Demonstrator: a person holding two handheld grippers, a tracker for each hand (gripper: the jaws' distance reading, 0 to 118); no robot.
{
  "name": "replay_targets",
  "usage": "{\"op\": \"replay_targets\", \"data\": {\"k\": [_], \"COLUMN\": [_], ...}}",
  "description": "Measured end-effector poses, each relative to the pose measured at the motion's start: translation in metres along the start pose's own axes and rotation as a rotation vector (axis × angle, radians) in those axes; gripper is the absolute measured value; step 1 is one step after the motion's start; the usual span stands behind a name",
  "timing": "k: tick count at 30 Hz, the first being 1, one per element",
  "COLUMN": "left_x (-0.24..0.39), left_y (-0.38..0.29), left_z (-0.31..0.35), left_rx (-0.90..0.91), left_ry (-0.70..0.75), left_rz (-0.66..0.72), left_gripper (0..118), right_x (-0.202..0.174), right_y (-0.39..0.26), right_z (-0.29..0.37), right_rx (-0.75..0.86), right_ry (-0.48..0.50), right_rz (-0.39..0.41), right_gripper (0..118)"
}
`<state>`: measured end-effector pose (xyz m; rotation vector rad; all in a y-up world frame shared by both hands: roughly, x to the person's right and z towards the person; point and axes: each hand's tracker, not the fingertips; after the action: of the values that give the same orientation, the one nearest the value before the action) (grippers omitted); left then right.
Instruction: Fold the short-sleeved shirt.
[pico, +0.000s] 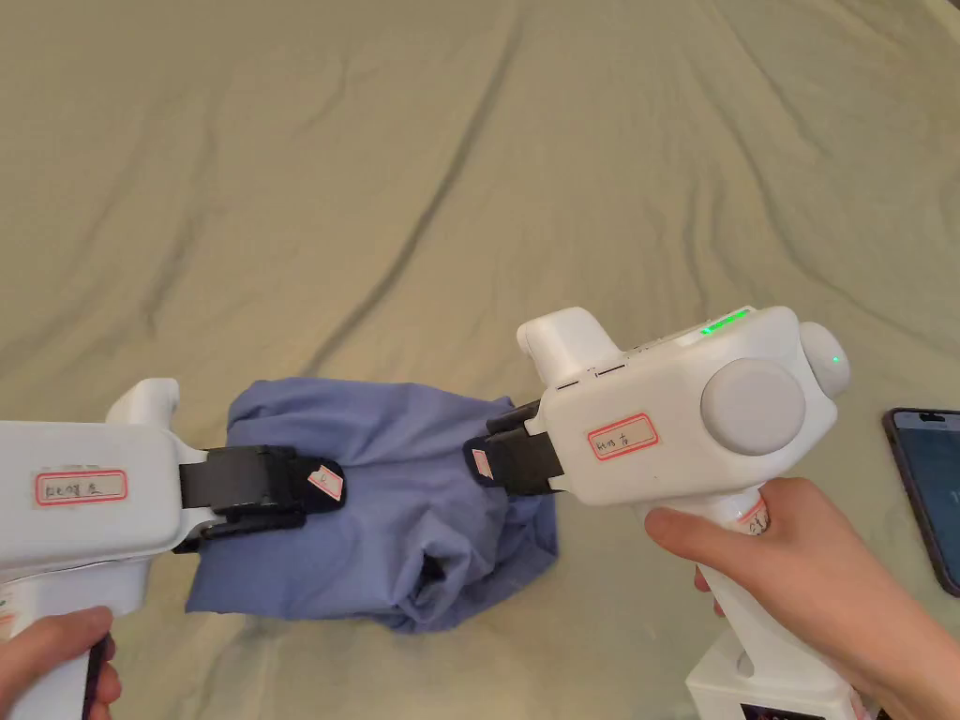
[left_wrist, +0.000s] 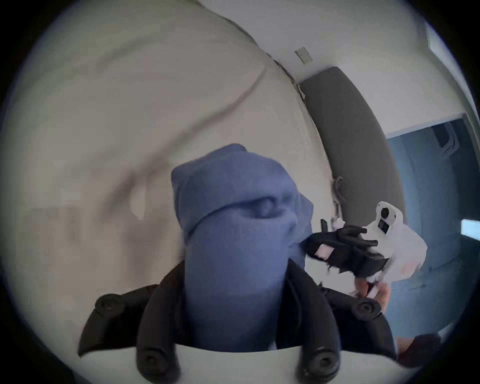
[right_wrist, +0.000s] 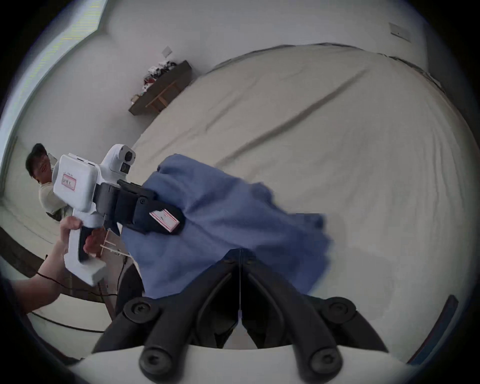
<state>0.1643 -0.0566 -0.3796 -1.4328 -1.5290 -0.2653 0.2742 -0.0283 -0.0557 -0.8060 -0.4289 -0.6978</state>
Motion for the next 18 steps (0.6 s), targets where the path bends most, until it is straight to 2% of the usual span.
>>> {"op": "replay_targets", "data": {"k": [6,10,13,14,15,16,18], "left_x": [-0.077,-0.132,-0.159,-0.174,-0.187,-0.195,-0.202], "left_y": [0.036,0.055,0.056,0.055,0.053,0.047,0.037], "left_z": [0.105,0.15,0.166,0.168,0.169,0.17,0.177], "left_rx": [0.017,0.051,0.088,0.103,0.122,0.157,0.232], "left_ry": [0.329,0.506,0.544,0.526,0.512,0.517,0.486], "left_rz": [-0.039,0.033,0.129,0.199,0.272,0.33,0.368], "left_gripper": [42,42,45,61,100,113,114], "right_x": [-0.022,-0.031,-0.033,-0.033,-0.034,-0.035,-0.034], "right_y": [0.015,0.015,0.014,0.014,0.014,0.014,0.015], "right_z": [0.002,-0.005,-0.012,-0.014,-0.015,-0.016,-0.013], "right_rx": [0.021,0.013,-0.012,-0.027,-0.035,-0.032,-0.029], "right_ry": [-0.013,-0.013,-0.023,-0.025,-0.024,-0.021,-0.011], "right_rz": [0.034,0.039,0.046,0.049,0.052,0.053,0.054], "right_gripper": [4,4,4,4,4,4,4]}}
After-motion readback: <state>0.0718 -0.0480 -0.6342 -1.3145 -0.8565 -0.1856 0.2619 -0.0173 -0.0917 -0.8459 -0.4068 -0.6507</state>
